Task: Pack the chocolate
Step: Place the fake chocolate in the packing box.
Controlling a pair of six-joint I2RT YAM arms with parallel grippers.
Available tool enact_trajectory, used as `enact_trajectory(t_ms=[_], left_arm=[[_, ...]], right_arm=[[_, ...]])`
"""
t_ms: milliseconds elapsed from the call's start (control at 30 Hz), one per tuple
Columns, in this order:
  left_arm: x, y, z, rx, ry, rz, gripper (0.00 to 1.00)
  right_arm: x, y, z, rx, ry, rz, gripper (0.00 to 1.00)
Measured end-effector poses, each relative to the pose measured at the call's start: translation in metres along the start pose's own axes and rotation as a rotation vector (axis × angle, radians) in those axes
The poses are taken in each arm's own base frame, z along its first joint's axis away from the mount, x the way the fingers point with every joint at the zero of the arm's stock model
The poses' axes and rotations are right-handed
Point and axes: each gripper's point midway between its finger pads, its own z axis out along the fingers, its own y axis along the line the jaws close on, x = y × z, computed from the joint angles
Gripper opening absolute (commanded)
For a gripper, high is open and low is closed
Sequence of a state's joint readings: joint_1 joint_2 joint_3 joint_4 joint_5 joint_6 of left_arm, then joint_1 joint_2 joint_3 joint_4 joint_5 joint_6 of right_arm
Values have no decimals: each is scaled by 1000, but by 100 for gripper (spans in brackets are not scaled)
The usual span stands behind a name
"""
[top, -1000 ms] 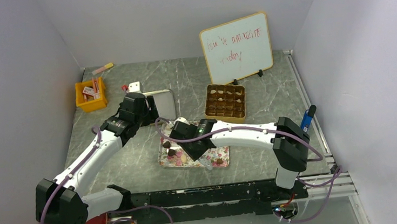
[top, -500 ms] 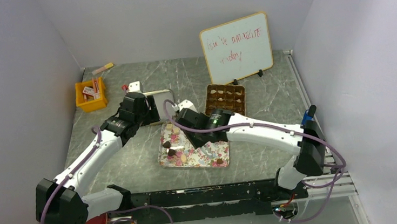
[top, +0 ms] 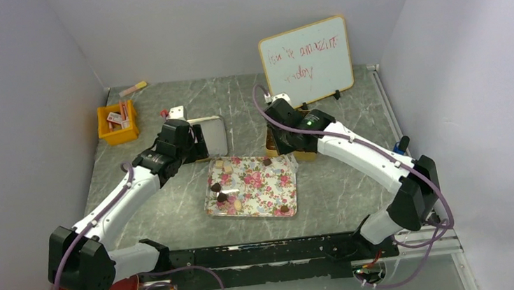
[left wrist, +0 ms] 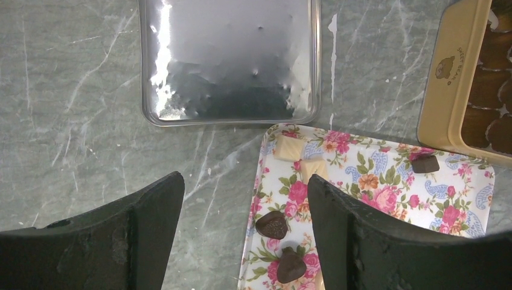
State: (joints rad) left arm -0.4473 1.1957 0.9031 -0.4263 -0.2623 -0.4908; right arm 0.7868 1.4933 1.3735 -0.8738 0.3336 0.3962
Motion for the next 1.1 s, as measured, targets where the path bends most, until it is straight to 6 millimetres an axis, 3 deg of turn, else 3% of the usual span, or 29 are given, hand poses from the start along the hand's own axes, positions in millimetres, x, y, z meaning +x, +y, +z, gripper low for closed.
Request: enact_trajectory(t_ms=[300, 467, 1100], left_arm=[[-1, 0, 0, 3, -1, -1, 80], [-1, 1, 0, 0, -2, -3, 80], [6, 5, 3, -10, 13, -2, 80]], right_arm=[[4, -15, 28, 11, 44, 13, 0], [12, -17, 42, 13, 78, 10, 5], [12, -31, 53, 21, 86, 40, 16]])
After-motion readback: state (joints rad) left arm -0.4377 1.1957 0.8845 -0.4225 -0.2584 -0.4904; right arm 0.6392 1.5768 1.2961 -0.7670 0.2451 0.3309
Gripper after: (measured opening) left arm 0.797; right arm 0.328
